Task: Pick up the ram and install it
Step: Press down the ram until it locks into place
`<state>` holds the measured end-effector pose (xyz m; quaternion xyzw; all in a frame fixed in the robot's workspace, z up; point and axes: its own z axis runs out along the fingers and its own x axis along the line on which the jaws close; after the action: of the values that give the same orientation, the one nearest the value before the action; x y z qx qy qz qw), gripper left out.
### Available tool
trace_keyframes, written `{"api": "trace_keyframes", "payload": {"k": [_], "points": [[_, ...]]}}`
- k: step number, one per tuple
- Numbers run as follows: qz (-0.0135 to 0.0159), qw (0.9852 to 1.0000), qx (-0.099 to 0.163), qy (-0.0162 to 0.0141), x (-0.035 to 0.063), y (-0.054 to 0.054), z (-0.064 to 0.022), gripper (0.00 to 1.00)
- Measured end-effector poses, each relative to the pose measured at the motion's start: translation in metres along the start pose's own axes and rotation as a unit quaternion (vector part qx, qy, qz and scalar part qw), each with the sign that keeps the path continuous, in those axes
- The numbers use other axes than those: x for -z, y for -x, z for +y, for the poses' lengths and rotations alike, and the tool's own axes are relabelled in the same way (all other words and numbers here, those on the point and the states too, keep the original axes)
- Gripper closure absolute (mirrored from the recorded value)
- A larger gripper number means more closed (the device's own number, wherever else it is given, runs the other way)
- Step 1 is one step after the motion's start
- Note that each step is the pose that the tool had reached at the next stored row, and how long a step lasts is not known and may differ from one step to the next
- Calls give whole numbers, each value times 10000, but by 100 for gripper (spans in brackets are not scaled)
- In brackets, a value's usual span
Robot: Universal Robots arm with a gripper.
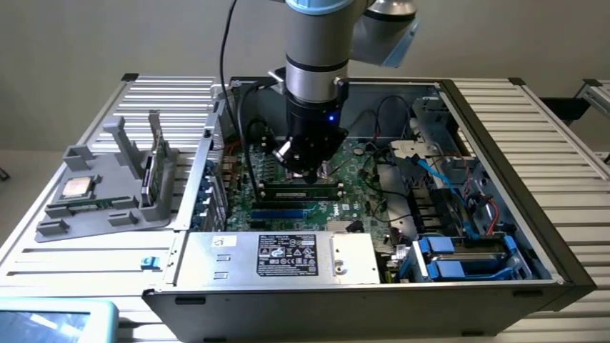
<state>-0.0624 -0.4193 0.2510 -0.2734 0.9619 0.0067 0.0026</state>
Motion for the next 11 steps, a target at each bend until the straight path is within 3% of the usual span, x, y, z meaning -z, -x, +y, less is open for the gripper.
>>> {"api": "trace_keyframes", "payload": {"k": [5,11], "points": [[5,9996,-290,-16,-3,0,0,91],[10,9979,-644,-34,-6,0,0,91]]}}
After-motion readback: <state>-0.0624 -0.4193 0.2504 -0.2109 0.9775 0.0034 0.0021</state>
